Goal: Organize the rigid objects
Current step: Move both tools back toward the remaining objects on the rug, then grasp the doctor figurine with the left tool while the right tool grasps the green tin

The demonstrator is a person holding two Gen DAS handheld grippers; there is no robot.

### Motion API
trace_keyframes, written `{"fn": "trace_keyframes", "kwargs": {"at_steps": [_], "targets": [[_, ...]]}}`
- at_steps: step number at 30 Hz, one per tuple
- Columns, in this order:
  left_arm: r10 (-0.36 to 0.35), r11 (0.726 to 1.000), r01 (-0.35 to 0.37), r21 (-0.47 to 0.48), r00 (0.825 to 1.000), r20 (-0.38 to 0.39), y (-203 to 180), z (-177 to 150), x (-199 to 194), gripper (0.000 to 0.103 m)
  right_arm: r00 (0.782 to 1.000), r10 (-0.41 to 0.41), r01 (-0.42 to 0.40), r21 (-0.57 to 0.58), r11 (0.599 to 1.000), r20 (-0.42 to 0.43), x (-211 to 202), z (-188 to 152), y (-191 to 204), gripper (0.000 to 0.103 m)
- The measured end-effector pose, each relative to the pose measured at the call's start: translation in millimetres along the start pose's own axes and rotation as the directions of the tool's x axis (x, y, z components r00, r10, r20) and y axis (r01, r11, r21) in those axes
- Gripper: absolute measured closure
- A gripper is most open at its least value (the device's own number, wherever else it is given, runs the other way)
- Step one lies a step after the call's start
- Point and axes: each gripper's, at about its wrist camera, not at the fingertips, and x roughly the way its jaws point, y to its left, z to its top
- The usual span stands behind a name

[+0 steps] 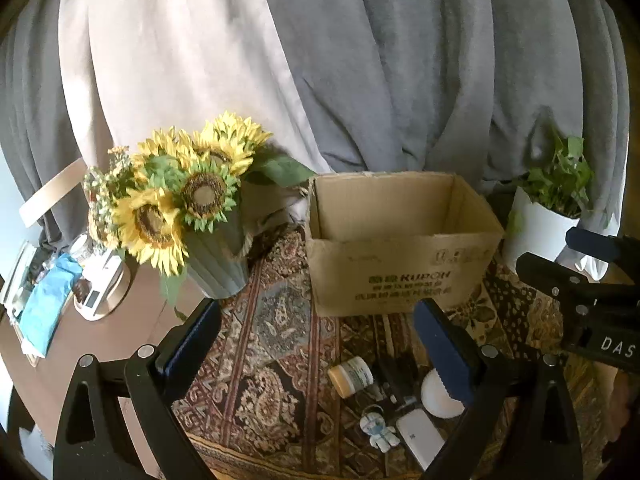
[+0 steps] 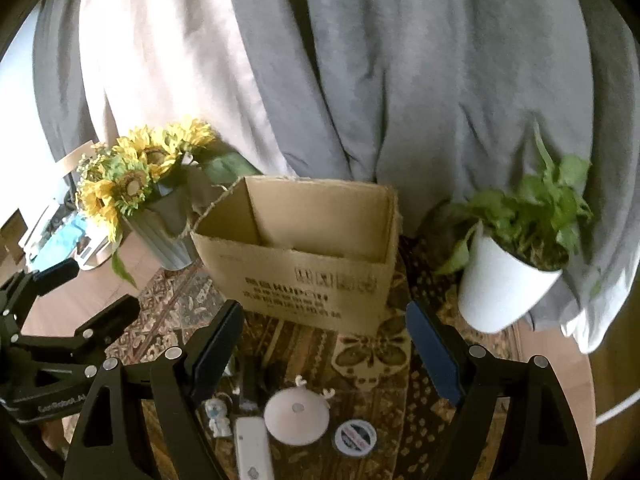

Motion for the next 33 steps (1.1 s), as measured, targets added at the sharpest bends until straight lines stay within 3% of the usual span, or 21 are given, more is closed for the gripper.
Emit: {"fn": "trace_keyframes", "kwargs": {"at_steps": [16,25,33], "targets": [[-0.023,0.999,0.019,-0.031,0.99,-0.137,-13,-55,11,0.005,0.993,-0.012,0.013,0.008,1.0,-0.116,8,-52,-7,0.019],[-0.058,0.996,0.04,-0.085,0.972,-0.226,-14,-78,22,0.007,0.983,-0.029,0.035,0.031,0.999,-0.181,18,-73,-9,0.019],[-0.087,0.993,0.055,-0.109,0.947,-0.309,-18,-89,44,0.011,0.958,-0.023,0.047,0.078,0.996,-0.286,42,-89,-17,0.019]]}}
